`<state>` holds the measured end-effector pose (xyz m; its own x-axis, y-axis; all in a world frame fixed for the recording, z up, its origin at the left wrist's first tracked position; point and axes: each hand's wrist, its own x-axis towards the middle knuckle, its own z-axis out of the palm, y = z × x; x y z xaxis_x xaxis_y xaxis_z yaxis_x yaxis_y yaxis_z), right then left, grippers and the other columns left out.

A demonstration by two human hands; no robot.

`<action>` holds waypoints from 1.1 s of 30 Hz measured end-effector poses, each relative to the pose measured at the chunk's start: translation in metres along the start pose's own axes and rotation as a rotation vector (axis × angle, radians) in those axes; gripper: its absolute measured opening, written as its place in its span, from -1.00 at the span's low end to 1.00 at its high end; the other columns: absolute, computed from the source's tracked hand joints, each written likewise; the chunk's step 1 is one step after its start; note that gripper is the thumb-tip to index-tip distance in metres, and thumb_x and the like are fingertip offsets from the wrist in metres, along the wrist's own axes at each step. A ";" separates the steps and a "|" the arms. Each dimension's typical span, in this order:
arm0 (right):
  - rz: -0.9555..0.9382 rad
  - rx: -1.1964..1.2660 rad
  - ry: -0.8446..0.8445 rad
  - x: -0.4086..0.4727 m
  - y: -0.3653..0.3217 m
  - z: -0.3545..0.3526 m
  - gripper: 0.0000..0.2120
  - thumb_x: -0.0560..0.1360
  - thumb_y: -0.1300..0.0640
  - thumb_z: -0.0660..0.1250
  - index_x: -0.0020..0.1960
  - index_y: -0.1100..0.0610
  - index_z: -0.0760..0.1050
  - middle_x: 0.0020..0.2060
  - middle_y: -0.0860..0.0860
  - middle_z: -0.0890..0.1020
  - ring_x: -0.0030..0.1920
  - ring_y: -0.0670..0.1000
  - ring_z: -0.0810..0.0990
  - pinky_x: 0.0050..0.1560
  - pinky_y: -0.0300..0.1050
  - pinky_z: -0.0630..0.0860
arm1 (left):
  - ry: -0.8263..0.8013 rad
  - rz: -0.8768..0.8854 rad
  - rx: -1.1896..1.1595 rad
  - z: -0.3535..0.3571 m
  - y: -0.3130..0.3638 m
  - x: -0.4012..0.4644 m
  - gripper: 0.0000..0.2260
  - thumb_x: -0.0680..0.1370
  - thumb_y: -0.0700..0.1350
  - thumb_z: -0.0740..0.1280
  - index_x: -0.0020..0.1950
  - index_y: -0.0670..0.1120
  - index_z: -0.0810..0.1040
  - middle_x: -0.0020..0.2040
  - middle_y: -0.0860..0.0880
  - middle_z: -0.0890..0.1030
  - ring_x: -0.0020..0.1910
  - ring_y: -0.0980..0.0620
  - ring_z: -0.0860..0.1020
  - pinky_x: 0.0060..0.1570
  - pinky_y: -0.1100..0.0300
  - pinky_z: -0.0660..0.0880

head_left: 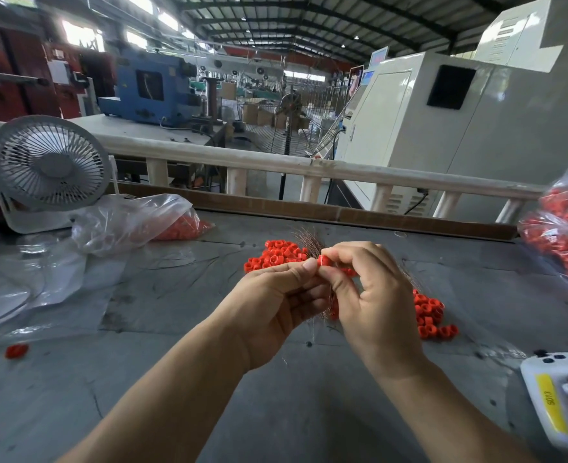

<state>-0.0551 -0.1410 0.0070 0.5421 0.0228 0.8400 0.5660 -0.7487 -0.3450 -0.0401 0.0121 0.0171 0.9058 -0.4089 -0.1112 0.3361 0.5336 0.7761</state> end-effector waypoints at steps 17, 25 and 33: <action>-0.085 -0.135 -0.066 0.004 -0.008 -0.007 -0.92 0.45 0.27 0.56 -0.14 0.17 0.67 -0.20 -0.03 0.67 -0.16 0.04 0.57 -0.10 0.00 0.53 | 0.067 0.015 0.150 -0.004 0.009 0.001 -0.77 0.53 -0.27 0.40 0.12 -0.40 0.61 -0.02 -0.30 0.55 -0.25 -0.02 0.58 -0.03 0.11 0.66; -0.125 -0.123 -0.004 0.001 -0.002 0.000 -0.92 0.47 0.32 0.53 -0.14 0.21 0.65 -0.19 0.00 0.65 -0.14 0.07 0.58 -0.07 -0.04 0.53 | 0.069 0.032 0.135 -0.004 0.004 0.003 -0.77 0.58 -0.27 0.37 0.14 -0.42 0.60 -0.07 -0.28 0.56 -0.24 -0.03 0.56 0.12 0.03 0.59; -0.083 -0.070 -0.067 0.004 0.006 -0.006 -0.88 0.55 0.16 0.50 0.09 0.09 0.70 -0.06 -0.06 0.59 -0.05 -0.05 0.57 -0.07 -0.16 0.55 | 0.006 0.089 0.101 -0.006 0.003 0.003 -0.85 0.56 -0.25 0.35 0.09 -0.27 0.61 -0.13 -0.18 0.59 -0.18 -0.02 0.57 -0.01 0.11 0.61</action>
<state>-0.0534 -0.1492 0.0112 0.5369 0.1294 0.8337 0.5676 -0.7865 -0.2434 -0.0344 0.0169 0.0152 0.9324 -0.3588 -0.0430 0.2273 0.4898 0.8417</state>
